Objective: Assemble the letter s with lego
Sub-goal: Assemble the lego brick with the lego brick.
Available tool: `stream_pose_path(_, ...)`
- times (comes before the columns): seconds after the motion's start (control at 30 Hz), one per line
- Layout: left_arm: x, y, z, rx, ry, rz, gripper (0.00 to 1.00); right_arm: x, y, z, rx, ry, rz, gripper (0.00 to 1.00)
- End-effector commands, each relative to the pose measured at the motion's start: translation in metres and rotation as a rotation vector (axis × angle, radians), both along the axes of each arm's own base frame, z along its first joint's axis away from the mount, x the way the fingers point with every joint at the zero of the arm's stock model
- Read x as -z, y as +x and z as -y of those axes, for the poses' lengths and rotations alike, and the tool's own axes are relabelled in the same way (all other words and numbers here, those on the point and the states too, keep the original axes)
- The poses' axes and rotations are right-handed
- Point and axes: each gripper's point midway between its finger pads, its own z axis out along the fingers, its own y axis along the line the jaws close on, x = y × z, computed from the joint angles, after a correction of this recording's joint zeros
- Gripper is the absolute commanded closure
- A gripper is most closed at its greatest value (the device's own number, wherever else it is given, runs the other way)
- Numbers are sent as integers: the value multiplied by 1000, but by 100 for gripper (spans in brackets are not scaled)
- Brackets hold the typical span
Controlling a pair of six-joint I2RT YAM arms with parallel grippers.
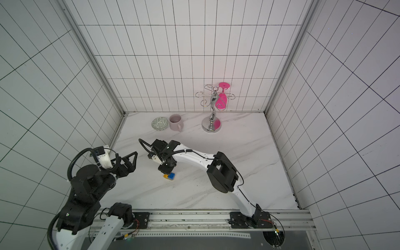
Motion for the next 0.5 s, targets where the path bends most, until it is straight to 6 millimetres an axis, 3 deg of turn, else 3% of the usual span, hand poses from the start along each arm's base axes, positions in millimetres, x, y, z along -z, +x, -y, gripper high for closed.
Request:
stream_pose_path(0.0, 4, -1, -4, -16, 24, 0, 2, -1, -7, 0, -54, -26, 0, 66)
stream_pose_path(0.47, 5, 0, -2, -6, 25, 2, 2, 9, -17, 4, -68, -44, -23, 67)
